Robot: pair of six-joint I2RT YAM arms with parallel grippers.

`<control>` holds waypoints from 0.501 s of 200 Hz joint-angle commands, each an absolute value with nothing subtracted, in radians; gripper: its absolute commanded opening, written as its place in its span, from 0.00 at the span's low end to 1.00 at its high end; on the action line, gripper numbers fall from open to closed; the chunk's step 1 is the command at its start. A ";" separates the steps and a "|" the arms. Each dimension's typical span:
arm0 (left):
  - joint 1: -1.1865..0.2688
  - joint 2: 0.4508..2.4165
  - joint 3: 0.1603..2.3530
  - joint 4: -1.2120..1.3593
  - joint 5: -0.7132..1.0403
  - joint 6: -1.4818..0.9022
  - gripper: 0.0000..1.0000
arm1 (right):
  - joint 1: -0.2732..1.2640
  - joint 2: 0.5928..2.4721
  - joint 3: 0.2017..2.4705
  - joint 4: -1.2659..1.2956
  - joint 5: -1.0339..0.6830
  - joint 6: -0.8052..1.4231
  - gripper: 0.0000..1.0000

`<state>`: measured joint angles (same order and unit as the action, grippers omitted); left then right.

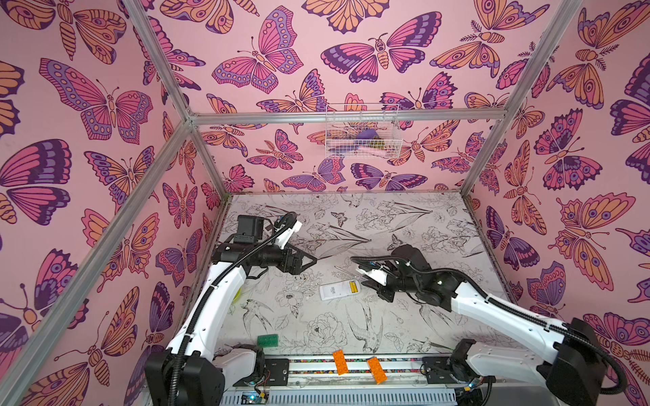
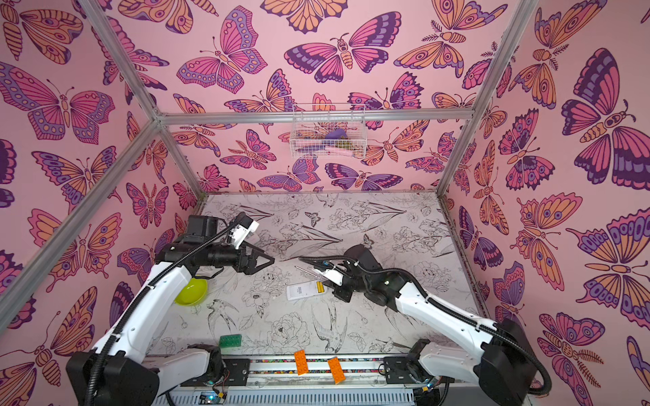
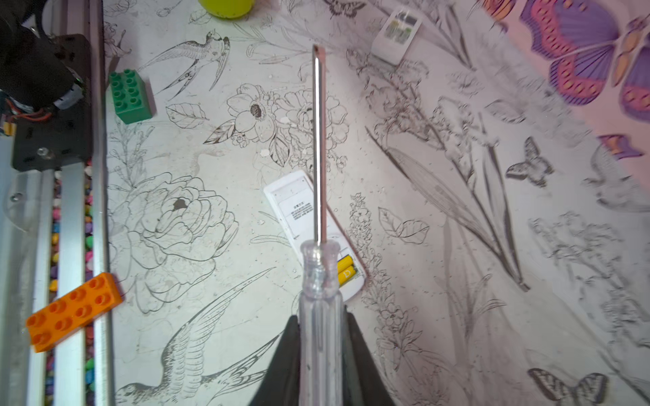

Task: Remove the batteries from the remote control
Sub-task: 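Lift the screwdriver with the right gripper and carry it toward the left gripper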

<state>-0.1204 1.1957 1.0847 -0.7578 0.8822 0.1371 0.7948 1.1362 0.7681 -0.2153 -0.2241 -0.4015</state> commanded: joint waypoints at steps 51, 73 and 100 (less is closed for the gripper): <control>-0.147 1.213 0.945 -0.569 1.084 -0.139 0.86 | 0.953 1.054 0.738 -0.084 0.190 -0.776 0.00; -0.178 1.216 0.902 -0.510 1.082 -0.177 0.85 | 1.003 1.061 0.720 -0.013 0.274 -0.839 0.00; -0.204 1.225 0.889 -0.460 1.117 -0.257 0.83 | 1.038 1.101 0.729 0.019 0.348 -0.868 0.00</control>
